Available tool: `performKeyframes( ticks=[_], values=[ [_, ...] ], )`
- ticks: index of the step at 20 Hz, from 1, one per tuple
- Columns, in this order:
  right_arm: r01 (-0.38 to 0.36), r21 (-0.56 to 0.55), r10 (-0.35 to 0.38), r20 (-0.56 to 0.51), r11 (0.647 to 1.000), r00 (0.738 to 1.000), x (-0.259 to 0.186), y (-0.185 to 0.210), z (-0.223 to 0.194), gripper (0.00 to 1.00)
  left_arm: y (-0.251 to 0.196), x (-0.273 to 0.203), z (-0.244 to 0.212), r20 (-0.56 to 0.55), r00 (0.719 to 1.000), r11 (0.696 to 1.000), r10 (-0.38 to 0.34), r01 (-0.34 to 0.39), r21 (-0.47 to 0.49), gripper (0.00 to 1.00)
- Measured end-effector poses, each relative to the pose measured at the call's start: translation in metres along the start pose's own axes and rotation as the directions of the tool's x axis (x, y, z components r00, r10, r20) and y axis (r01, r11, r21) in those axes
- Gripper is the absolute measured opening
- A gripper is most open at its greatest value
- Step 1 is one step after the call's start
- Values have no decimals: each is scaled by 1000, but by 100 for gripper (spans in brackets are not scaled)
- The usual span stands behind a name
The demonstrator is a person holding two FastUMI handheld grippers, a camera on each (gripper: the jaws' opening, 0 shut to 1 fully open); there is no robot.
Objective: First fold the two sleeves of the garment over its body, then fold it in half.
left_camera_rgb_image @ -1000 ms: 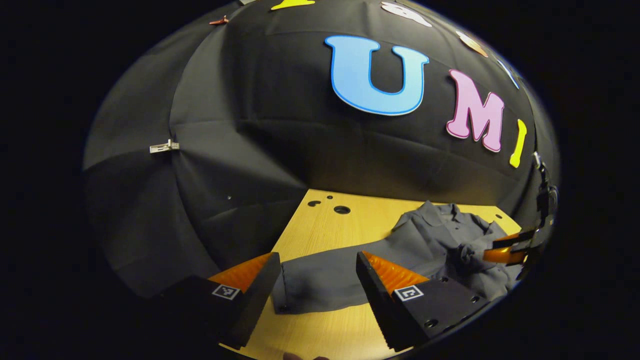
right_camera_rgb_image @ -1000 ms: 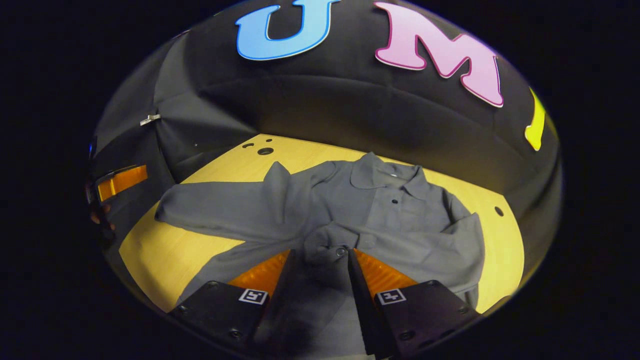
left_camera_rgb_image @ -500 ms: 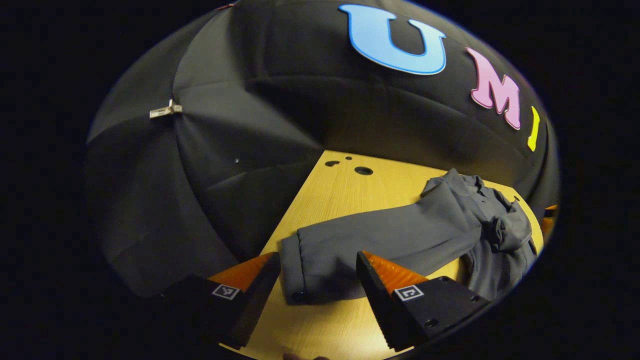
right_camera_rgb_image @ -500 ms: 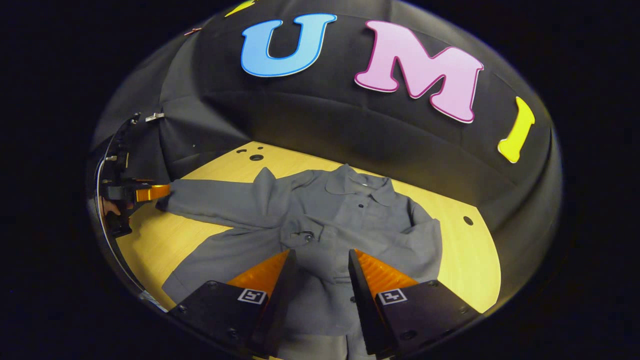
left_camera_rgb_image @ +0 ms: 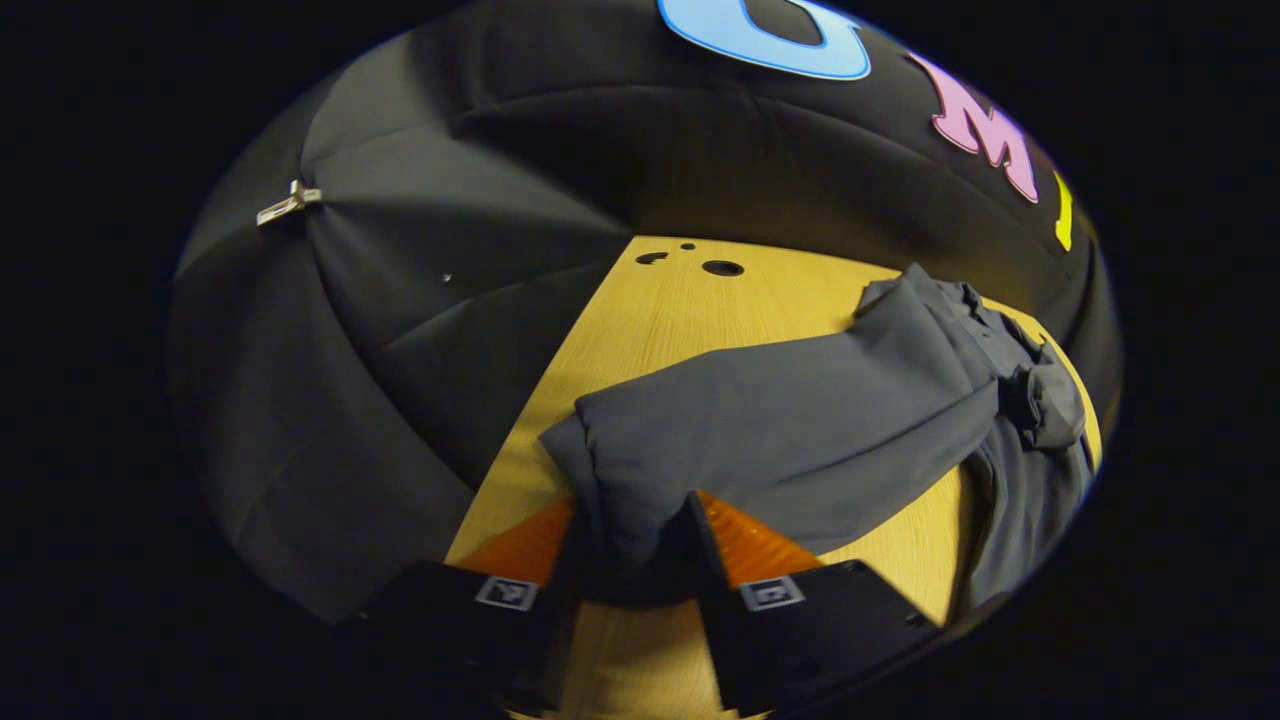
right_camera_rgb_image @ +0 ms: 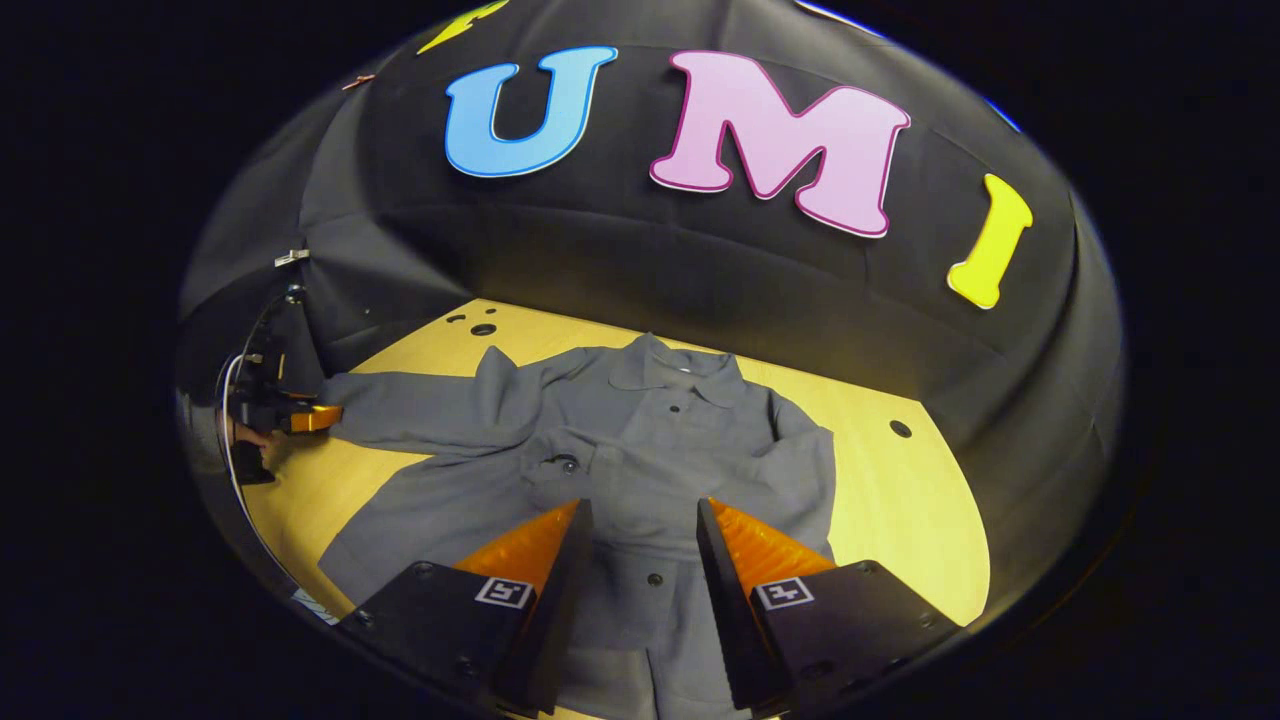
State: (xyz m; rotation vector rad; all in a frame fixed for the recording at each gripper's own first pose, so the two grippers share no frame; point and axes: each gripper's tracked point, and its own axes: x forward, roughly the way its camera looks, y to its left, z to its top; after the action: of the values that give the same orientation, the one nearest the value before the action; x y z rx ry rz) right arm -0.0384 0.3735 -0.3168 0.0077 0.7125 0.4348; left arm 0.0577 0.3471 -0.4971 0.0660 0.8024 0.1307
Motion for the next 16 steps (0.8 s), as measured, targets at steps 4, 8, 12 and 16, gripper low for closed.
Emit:
performKeyframes(
  ticks=[4, 8, 12, 16],
  values=[
    [43, 18, -44, 9, 999, 999, -18, -36, -9, 65, 3, -3, 3, -28, 997, 996, 66, -64, 54, 6],
    [87, 70, -88, 16, 994, 996, -23, -67, -13, 65, -11, -26, 37, 57, 995, 992, 87, -92, 92, 6],
    [98, 76, -98, 3, 992, 995, -23, -87, -25, 65, -38, -66, 90, 179, 981, 997, 69, -75, 26, 7],
    [101, 90, -100, -12, 991, 995, -22, -105, -38, 65, -78, -104, 139, 297, 954, 999, 44, -45, -1, 5]
  ],
)
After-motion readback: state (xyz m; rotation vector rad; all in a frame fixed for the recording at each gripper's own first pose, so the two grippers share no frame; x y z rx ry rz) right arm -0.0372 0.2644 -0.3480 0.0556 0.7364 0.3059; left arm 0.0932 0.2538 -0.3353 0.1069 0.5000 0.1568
